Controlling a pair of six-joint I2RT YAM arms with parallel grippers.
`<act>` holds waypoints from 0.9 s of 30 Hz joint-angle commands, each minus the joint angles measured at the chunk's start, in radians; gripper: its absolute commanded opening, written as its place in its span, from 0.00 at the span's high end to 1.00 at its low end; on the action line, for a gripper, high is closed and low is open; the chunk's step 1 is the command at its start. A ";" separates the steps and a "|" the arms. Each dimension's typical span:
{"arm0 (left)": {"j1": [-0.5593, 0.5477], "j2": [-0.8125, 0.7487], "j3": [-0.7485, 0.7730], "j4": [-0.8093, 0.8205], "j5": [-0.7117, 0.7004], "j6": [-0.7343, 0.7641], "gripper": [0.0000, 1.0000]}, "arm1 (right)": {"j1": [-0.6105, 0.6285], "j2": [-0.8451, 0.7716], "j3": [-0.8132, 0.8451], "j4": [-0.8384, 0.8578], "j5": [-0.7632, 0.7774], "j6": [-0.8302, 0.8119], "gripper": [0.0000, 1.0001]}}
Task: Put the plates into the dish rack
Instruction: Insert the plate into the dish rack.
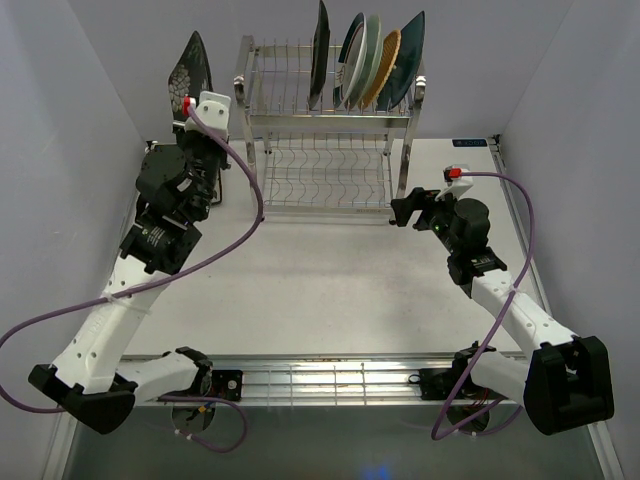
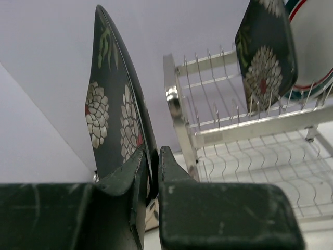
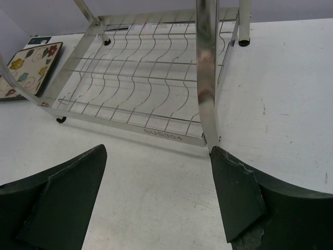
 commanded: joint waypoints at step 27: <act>-0.004 0.366 0.543 0.332 0.487 -0.121 1.00 | -0.001 0.016 0.012 0.042 -0.010 0.020 0.13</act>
